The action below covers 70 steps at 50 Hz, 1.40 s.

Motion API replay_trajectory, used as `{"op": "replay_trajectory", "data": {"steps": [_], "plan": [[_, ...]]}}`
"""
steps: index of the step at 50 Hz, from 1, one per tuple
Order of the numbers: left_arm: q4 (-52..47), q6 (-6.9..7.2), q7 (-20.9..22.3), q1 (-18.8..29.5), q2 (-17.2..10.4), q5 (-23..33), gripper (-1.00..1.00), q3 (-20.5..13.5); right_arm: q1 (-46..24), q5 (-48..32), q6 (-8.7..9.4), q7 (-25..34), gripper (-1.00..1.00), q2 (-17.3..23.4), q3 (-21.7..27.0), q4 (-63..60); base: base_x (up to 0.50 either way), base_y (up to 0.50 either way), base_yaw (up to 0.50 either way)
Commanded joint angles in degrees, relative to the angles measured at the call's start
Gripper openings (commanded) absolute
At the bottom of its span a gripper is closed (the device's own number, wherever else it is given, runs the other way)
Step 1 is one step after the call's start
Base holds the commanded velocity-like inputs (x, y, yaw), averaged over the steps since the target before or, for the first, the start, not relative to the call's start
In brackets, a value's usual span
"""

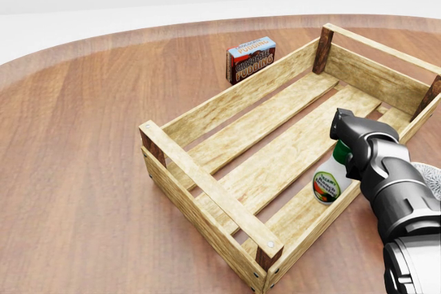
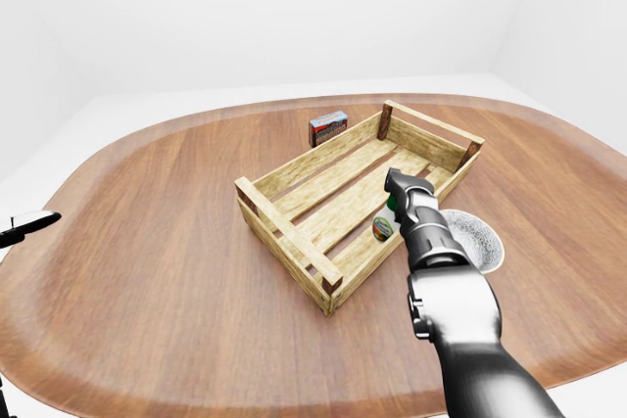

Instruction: Pick up the salad dressing and put it in the tray.

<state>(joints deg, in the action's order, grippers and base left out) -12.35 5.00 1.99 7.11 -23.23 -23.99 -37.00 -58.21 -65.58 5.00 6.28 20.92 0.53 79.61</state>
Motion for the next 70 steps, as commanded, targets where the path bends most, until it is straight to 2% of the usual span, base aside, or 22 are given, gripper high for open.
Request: {"op": "replay_trajectory", "data": {"steps": [1, 15, 16, 17, 39, 43, 45, 55, 63, 70], "plan": [[0.29, 0.00, 0.09, -0.01, 0.02, 0.05, 1.00, 0.02, 1.42, -2.42, 0.00, -0.90, -1.00, -0.28, 0.40, -0.28, 0.00, 0.00, 0.00], [0.49, 0.00, 0.12, -0.01, 0.03, 0.06, 1.00, 0.10, 2.10, -2.59, 0.00, -0.55, -0.96, -0.44, -0.13, -0.25, 0.00, 0.00, 0.00], [0.53, 0.00, 0.10, -0.01, 0.03, 0.11, 1.00, 0.14, 2.13, -2.80, 0.00, -0.60, -0.76, -0.44, -0.23, -0.24, 0.00, 0.00, 0.00], [0.54, 0.00, 0.13, -0.02, 0.05, 0.11, 1.00, 0.18, 2.20, -2.73, 0.00, -0.01, 1.00, -0.48, -0.15, -0.23, 0.00, 0.00, 0.00], [-0.89, 0.00, -0.25, 0.14, -0.21, -0.51, 1.00, -0.23, 0.39, -5.15, 0.00, 2.35, 1.00, 0.75, -1.15, -0.50, 0.00, 0.00, 0.00], [-0.98, 0.00, -0.34, 0.24, -0.18, -0.73, 1.00, -0.22, -5.73, -6.60, 0.00, 4.88, 1.00, 3.80, -1.67, -1.22, 0.00, 0.00, 0.00], [-0.96, 0.00, -0.36, 0.31, -0.08, -0.69, 1.00, 0.03, -11.90, -8.41, 0.00, 7.96, 1.00, 6.81, -2.44, -1.88, 0.00, 0.00, 0.00], [-0.99, 0.00, -0.34, 0.38, 0.02, -0.57, 1.00, 0.31, -33.23, -17.69, 0.00, 18.02, 1.00, 15.11, -2.92, -2.79, 0.00, 0.00, 0.00], [-0.97, 0.00, -0.23, 0.39, -0.01, -0.54, 1.00, 0.30, -46.67, -25.93, 0.00, 23.26, 1.00, 21.38, -2.46, -3.47, 0.00, 0.00, 0.00], [-1.67, 0.00, -0.33, 0.30, 0.04, -0.66, 1.00, 0.25, -56.23, -31.40, 0.00, 24.91, 1.00, 26.31, -1.05, -4.47, 0.00, 0.00, 0.00]]}}
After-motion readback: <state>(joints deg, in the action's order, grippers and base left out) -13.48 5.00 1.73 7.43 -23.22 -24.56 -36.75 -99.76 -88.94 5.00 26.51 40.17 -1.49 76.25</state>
